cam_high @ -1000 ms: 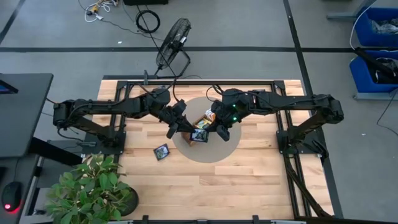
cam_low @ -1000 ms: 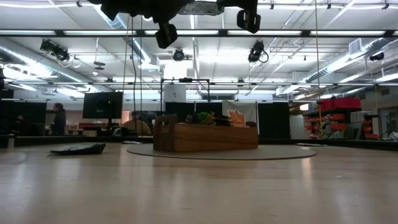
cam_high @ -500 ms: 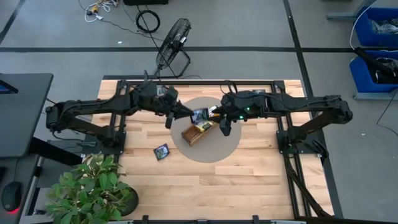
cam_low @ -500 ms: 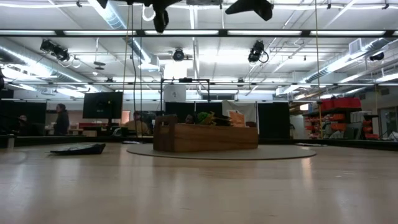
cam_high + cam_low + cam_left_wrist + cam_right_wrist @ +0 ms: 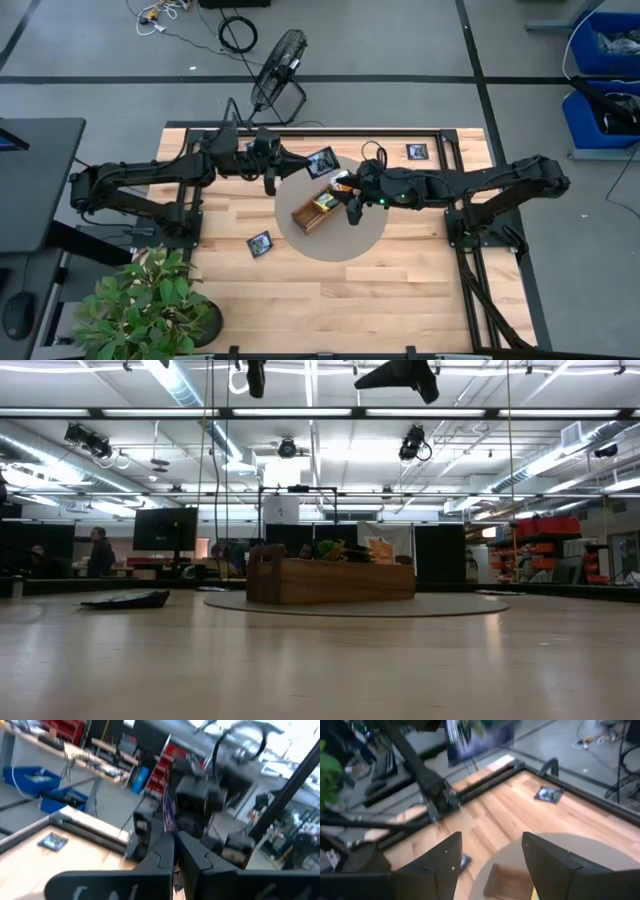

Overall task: Pick & Place Tea
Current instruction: Put the black tea bag into the left section of the wooden organizer

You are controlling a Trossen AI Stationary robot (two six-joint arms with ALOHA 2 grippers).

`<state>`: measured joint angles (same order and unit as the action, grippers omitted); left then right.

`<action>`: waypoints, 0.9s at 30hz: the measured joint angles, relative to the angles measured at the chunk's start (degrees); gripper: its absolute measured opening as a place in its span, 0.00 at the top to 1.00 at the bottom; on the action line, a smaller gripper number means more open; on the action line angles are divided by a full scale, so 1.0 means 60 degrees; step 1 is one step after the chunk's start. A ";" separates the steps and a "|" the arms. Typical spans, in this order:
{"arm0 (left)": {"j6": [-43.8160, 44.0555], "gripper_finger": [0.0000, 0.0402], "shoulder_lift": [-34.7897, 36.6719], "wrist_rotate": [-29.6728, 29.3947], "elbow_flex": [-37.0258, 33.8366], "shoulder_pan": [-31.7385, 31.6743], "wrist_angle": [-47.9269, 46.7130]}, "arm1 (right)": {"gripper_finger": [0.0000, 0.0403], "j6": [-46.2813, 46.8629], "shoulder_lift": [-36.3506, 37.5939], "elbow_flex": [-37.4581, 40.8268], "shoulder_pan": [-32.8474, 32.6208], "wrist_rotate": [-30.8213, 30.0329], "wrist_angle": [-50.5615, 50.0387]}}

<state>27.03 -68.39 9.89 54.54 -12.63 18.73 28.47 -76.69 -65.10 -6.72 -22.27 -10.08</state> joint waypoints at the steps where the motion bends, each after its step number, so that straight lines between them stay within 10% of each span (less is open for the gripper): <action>1: 0.0025 0.98 0.0084 -0.0035 -0.0146 -0.0002 0.0373 | 0.46 0.0000 0.0066 0.0154 -0.0068 -0.0201 0.0297; 13: 0.1289 0.98 0.0364 -0.1695 -0.2309 0.0483 0.4670 | 0.49 0.0182 0.0844 0.2374 -0.0106 -0.0849 0.5663; 27: 0.1135 0.98 -0.0355 -0.2219 -0.2353 0.1302 0.5539 | 0.49 0.0673 0.0152 0.2397 0.0306 0.0227 0.7083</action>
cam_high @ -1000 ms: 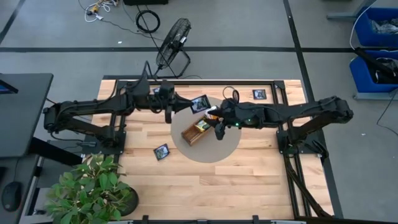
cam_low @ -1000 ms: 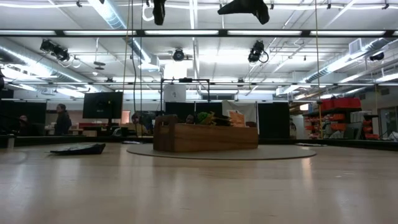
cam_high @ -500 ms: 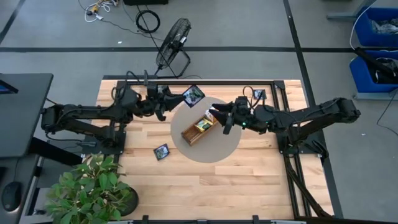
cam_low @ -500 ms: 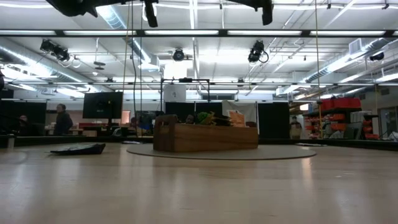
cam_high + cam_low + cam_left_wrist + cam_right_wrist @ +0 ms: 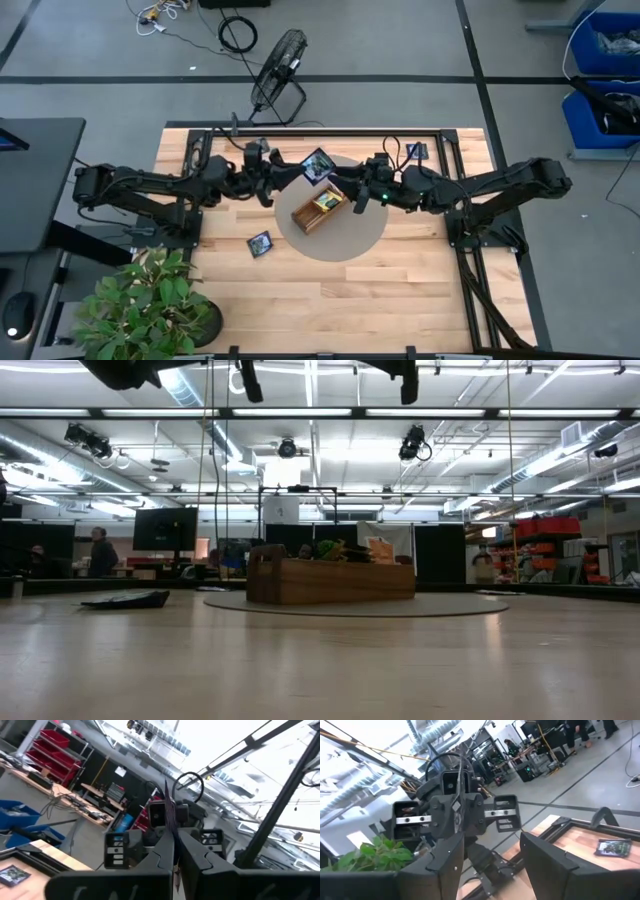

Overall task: Pick & Place Tea
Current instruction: Put the black tea bag into the left section of the wooden organizer

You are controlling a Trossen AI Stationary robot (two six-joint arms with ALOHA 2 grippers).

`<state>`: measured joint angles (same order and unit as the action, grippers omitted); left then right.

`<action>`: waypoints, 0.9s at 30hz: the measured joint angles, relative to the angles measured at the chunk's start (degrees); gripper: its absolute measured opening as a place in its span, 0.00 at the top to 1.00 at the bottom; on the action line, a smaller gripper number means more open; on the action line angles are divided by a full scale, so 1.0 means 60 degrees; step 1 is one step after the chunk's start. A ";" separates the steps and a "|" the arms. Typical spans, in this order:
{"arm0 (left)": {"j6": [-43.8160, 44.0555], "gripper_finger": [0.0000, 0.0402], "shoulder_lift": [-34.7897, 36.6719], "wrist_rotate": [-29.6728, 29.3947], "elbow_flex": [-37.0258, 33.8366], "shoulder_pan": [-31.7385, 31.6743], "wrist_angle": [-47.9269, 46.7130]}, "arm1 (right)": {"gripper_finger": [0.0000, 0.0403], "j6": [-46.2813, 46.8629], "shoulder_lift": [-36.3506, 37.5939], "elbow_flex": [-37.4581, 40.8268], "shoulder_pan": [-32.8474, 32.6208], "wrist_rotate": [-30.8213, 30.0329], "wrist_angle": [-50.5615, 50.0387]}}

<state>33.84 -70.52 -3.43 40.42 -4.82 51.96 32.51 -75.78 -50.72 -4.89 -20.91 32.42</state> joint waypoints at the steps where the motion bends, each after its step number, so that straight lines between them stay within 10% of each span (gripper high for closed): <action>1: -0.0003 0.98 0.0000 -0.0015 0.0000 -0.0009 -0.0010 | 0.49 0.0006 -0.0002 0.0000 -0.0002 0.0011 0.0016; 17: 0.0055 0.98 -0.0119 -0.0139 0.0013 -0.0028 -0.0189 | 0.53 0.0054 -0.0005 0.0000 0.0259 0.0131 0.0378; 27: 0.0166 0.98 -0.0257 -0.0163 0.0007 -0.0033 -0.0156 | 0.97 0.0032 -0.0005 0.0000 0.0419 0.0408 0.0413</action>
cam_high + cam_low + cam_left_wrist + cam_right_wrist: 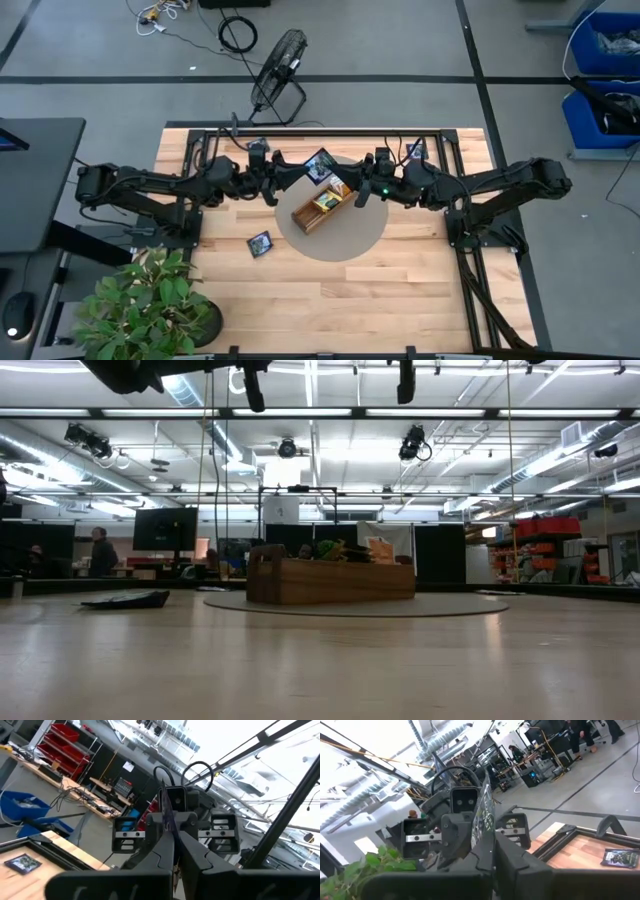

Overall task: Pick & Place Tea
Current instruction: Put the black tea bag into the left section of the wooden organizer

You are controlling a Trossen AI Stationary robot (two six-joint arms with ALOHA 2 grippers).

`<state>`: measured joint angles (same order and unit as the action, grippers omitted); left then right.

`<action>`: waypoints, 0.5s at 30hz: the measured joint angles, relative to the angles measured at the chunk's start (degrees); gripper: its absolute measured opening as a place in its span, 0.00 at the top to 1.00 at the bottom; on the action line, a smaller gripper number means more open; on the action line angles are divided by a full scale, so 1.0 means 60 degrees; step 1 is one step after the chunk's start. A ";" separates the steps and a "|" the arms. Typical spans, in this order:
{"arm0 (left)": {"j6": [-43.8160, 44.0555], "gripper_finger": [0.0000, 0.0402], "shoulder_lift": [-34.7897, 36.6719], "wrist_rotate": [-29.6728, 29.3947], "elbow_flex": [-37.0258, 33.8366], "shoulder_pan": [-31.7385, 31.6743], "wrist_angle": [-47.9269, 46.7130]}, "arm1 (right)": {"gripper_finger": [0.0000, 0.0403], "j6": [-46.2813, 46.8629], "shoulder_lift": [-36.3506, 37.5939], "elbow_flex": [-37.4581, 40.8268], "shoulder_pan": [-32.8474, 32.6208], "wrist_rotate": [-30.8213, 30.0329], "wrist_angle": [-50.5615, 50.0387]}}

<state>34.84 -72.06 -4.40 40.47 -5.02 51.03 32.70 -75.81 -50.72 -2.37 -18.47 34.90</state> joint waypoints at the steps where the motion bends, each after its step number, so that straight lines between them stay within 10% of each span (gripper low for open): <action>1: 0.0062 0.98 -0.0006 0.0000 0.0000 -0.0003 -0.0005 | 0.97 0.0026 0.0000 0.0000 0.0000 -0.0014 -0.0004; 9: 0.0356 0.76 0.0022 0.0245 0.0000 -0.0089 -0.0293 | 0.99 0.0229 0.0152 -0.0007 0.0018 0.0457 -0.1088; 15: 0.1156 0.64 0.0153 0.2337 -0.0003 -0.0586 -0.1117 | 1.00 0.0248 0.0986 -0.0010 0.0018 0.1019 -0.2708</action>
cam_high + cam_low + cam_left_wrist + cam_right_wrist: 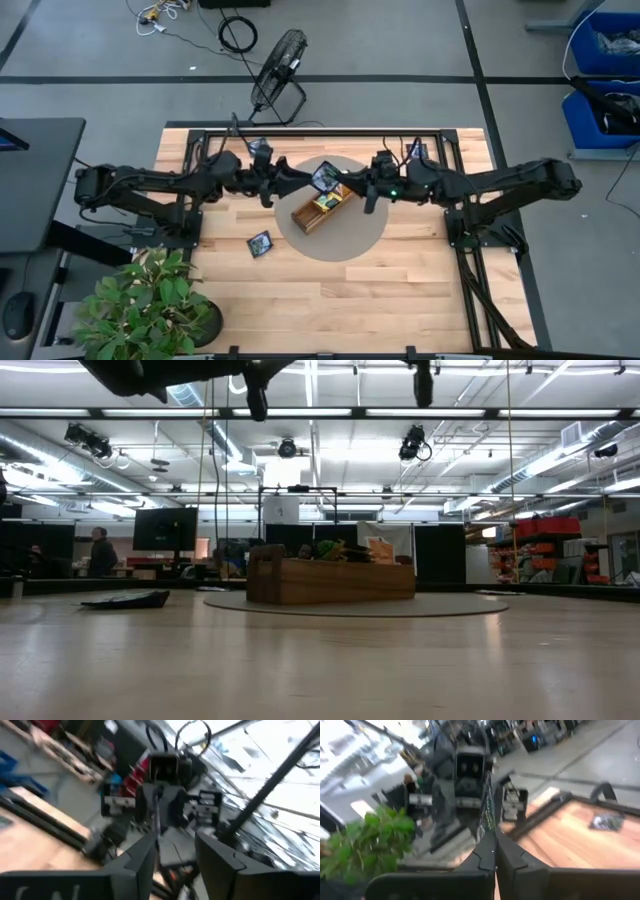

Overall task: Pick & Place Tea
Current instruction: Put the black tea bag into the left section of the wooden organizer

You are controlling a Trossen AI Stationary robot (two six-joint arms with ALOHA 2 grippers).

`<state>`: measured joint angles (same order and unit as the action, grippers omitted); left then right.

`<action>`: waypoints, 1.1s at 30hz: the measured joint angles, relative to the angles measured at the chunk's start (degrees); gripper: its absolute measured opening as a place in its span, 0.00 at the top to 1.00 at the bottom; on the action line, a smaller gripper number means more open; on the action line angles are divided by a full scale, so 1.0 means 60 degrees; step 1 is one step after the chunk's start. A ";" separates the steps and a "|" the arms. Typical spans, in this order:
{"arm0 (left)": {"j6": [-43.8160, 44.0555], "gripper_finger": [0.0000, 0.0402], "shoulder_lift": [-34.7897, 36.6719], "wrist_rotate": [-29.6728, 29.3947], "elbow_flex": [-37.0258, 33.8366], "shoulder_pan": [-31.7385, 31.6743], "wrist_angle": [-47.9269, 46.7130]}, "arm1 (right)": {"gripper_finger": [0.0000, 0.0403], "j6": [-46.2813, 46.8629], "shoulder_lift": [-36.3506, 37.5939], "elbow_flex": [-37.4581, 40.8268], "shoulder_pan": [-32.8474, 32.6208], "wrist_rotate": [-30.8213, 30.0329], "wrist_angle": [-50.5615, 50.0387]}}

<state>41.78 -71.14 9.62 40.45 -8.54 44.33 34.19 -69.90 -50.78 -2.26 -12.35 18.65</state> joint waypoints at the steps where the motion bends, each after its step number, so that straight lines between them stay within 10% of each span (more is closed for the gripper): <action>1: 0.0164 0.63 0.0011 0.0380 0.0005 -0.0117 -0.0136 | 1.00 0.0011 0.0155 -0.0001 0.0000 0.0111 -0.0417; 17: 0.1363 0.58 0.0002 0.3128 0.0003 -0.1118 -0.1921 | 1.00 0.0956 0.0379 -0.0004 0.0197 0.3114 -0.2862; 33: 0.0349 0.58 -0.0027 0.2782 0.0936 -0.0935 -0.4105 | 1.00 0.1203 -0.0203 -0.0004 0.0586 0.3993 -0.2180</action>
<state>43.87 -71.31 26.30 46.06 -14.15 19.69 41.41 -71.11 -50.81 1.26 11.61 5.57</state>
